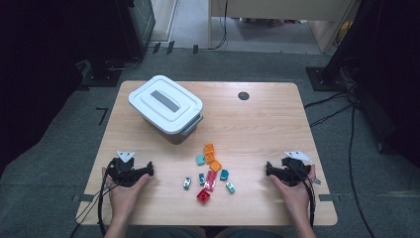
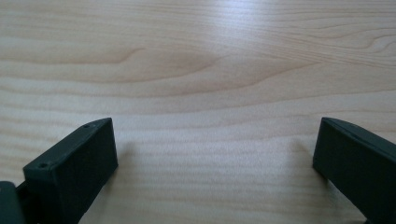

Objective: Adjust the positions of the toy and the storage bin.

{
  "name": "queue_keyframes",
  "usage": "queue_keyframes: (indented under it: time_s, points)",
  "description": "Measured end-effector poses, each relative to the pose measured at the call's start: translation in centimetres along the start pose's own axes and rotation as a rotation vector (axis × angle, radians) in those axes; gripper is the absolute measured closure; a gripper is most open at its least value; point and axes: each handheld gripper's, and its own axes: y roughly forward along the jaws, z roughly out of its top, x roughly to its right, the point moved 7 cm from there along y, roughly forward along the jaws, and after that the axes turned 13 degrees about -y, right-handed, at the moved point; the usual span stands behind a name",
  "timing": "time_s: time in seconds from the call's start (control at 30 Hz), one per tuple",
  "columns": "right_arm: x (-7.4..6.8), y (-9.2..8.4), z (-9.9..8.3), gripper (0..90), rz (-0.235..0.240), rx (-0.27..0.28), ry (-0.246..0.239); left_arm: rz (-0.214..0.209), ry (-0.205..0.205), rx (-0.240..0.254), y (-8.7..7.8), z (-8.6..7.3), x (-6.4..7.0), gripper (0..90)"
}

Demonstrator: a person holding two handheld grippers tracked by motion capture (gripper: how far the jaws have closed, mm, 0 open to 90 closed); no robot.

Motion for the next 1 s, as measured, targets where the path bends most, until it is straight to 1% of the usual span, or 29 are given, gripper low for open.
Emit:
queue_keyframes:
  time_s: [0.03, 0.07, 0.1, 0.17, 0.2, 0.23, 0.3, 0.37, 0.47, 0.53, 0.6, 0.73, 0.87, 1.0]
  points:
    - [0.0, 0.0, 0.0, 0.0, 0.0, 0.0, 0.0, 0.0, 0.0, 0.0, 0.0, 0.0, 0.0, 0.0]
    - [-0.1, -0.3, -0.3, 0.0, 0.013, 0.002, -0.012, -0.003, 0.002, -0.003, 0.0, 0.0, -0.1, 0.0]
    - [-0.1, -0.3, -0.3, 2.0, 0.012, 0.003, -0.013, -0.002, 0.002, -0.004, 0.0, 0.0, -0.1, 0.0]
    - [-0.2, -0.7, 0.0, 9.3, -0.015, 0.022, -0.014, -0.001, 0.002, -0.003, 0.0, 0.0, -0.2, 0.0]
    - [-0.3, -0.9, 0.3, 13.9, -0.03, 0.042, -0.015, -0.001, 0.001, -0.003, -0.1, 0.0, -0.3, 0.0]
    - [-0.5, -1.1, 0.6, 13.9, -0.044, 0.06, -0.02, -0.001, 0.0, -0.004, -0.1, 0.0, -0.3, 0.0]
    - [-1.0, -1.3, 1.1, 13.9, -0.025, 0.072, -0.033, -0.002, 0.002, -0.006, -0.1, 0.0, -0.4, 0.0]
    - [-1.8, -1.6, 1.7, 14.0, -0.001, 0.082, -0.029, -0.004, 0.004, -0.008, -0.1, 0.0, -0.4, 0.2]
    - [-2.8, -2.1, 2.8, 14.7, -0.001, 0.107, -0.035, -0.005, 0.006, -0.014, -0.2, 0.0, -0.4, 0.3]
    - [-3.9, -2.6, 3.8, 14.9, 0.021, 0.122, -0.031, -0.006, 0.005, -0.017, -0.2, 0.0, -0.5, 0.3]
    - [-5.1, -3.0, 5.0, 14.9, 0.045, 0.143, -0.041, -0.015, 0.002, -0.017, -0.3, 0.1, -0.5, 0.3]
    - [-8.0, -3.6, 7.4, 14.1, 0.073, 0.186, -0.059, -0.028, -0.014, -0.009, -0.4, 0.3, -0.6, 0.3]
    - [-10.8, -3.6, 9.8, 14.1, 0.112, 0.211, -0.091, -0.029, -0.011, -0.007, -0.5, 0.3, -0.6, 0.3]
    - [-13.7, -3.4, 11.9, 14.2, 0.149, 0.229, -0.103, -0.038, -0.026, 0.006, -0.8, 0.7, -0.7, 0.3]
